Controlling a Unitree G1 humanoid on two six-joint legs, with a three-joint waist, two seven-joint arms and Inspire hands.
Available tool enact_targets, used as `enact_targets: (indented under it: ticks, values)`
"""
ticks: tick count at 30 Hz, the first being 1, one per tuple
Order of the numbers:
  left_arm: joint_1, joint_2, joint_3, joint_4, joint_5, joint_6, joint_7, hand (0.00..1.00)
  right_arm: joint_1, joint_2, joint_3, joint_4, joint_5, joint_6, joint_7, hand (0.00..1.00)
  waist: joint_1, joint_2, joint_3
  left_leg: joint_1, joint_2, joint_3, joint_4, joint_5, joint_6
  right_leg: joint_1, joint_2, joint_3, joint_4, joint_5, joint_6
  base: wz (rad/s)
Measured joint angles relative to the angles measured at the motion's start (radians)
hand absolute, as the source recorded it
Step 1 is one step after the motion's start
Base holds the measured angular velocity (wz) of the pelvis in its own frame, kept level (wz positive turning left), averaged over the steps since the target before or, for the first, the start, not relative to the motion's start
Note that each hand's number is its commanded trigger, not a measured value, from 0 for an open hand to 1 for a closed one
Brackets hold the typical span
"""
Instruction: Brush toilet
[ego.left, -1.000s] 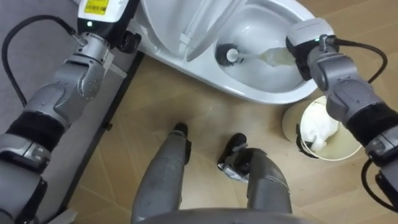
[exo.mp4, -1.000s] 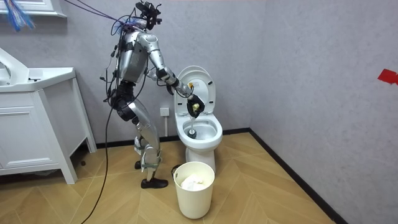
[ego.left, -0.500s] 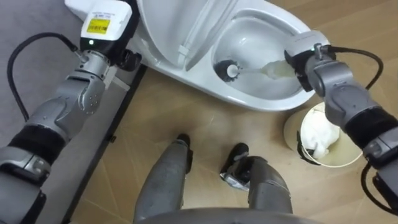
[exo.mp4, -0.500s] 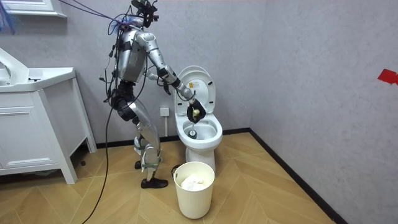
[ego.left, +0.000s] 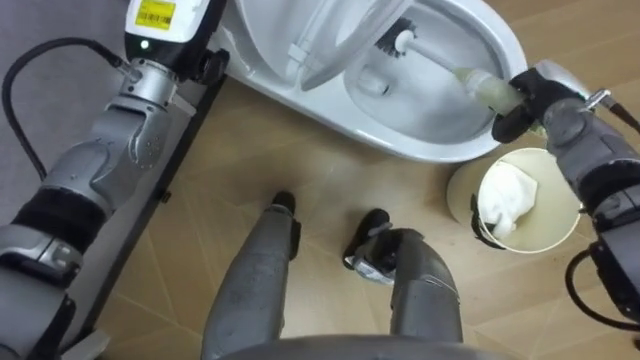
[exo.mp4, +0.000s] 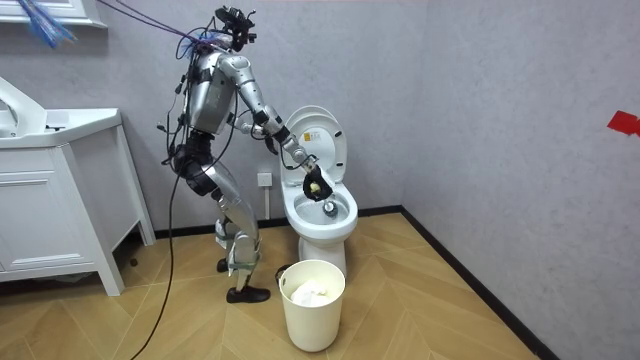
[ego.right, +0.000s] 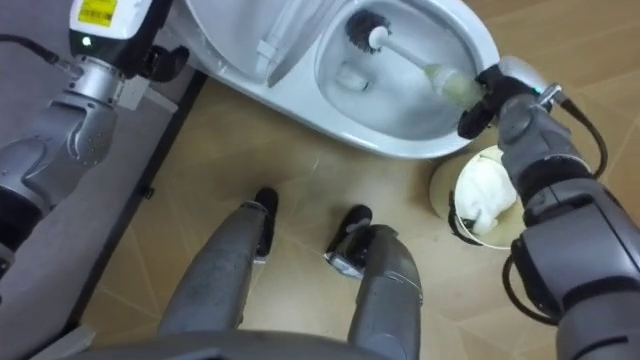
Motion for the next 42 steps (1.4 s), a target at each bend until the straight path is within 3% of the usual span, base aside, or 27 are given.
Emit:
enact_targets:
  ticks: [5,10,13,19,24,30,34,38,40,42]
  values:
    - [0.0,-0.008,-0.004,0.0,-0.001,0.007,-0.021,0.0,0.006,0.002,0.07,-0.049,-0.13,0.008,0.007,1.0,0.019,0.029,0.0024,0.003,0.014,0.006,-0.003,0.002,0.001,0.009,0.017,0.001,-0.026,0.023,-0.011,-0.1]
    - [-0.003,-0.025,-0.005,0.007,-0.001,-0.004,-0.03,0.0,0.012,0.001,0.171,-0.119,-0.303,0.059,0.039,1.0,0.045,0.064,-0.0002,0.004,0.018,0.004,-0.004,0.0,-0.003,0.011,0.021,-0.007,-0.027,0.021,-0.015,-0.01]
    - [-0.003,-0.028,-0.003,0.014,-0.002,0.0,-0.041,0.0,0.02,-0.004,0.204,-0.202,-0.393,0.105,0.068,1.0,0.06,0.072,-0.0029,0.01,0.033,0.012,-0.004,-0.006,-0.008,0.013,0.036,-0.001,-0.034,0.022,-0.019,-0.14]
    - [0.005,-0.028,-0.003,0.028,-0.044,0.01,-0.038,0.0,0.067,-0.013,0.232,-0.381,-0.503,0.172,0.172,1.0,0.059,0.093,-0.0166,0.022,0.056,0.013,-0.007,-0.012,-0.018,0.034,0.058,-0.009,-0.061,0.03,-0.032,-0.07]
    - [0.029,-0.027,-0.006,0.04,-0.102,0.01,-0.044,0.0,0.141,-0.024,0.232,-0.515,-0.575,0.211,0.259,1.0,0.04,0.108,-0.0424,0.028,0.056,0.013,-0.015,-0.011,-0.019,0.038,0.059,-0.009,-0.066,0.03,-0.033,0.0]
    - [0.043,-0.027,-0.009,0.052,-0.1,0.007,-0.046,0.0,0.156,-0.025,0.233,-0.504,-0.571,0.214,0.27,1.0,0.039,0.102,-0.0427,0.058,0.061,0.015,-0.024,-0.012,-0.02,0.071,0.07,-0.004,-0.082,0.032,-0.03,0.0]
    - [0.045,-0.027,-0.016,0.047,-0.098,0.001,-0.041,0.0,0.09,-0.012,0.233,-0.319,-0.431,0.167,0.204,1.0,0.046,0.091,-0.0404,0.062,0.055,0.015,-0.029,-0.012,-0.02,0.068,0.062,-0.003,-0.072,0.03,-0.029,0.02]
    - [0.045,-0.025,-0.013,0.003,-0.088,0.002,-0.03,0.0,0.041,0.001,0.189,-0.077,-0.057,0.09,0.111,1.0,0.057,0.056,-0.0219,0.059,0.046,0.015,-0.039,-0.008,-0.02,0.056,0.053,0.005,-0.062,0.022,-0.026,0.05]
    - [0.044,-0.024,-0.011,-0.01,-0.088,0.003,-0.012,0.0,0.042,0.012,0.147,-0.026,0.098,0.073,0.089,1.0,0.051,0.046,-0.0207,0.044,0.045,0.014,-0.039,-0.005,-0.017,0.046,0.05,0.0,-0.057,0.021,-0.025,0.07]
    - [0.038,-0.033,-0.009,-0.01,-0.086,0.011,0.01,0.0,0.037,0.033,0.072,0.034,0.286,0.055,0.047,1.0,0.04,0.035,-0.0146,0.035,0.035,0.015,-0.035,-0.004,-0.013,0.031,0.036,0.002,-0.04,0.021,-0.023,0.06]
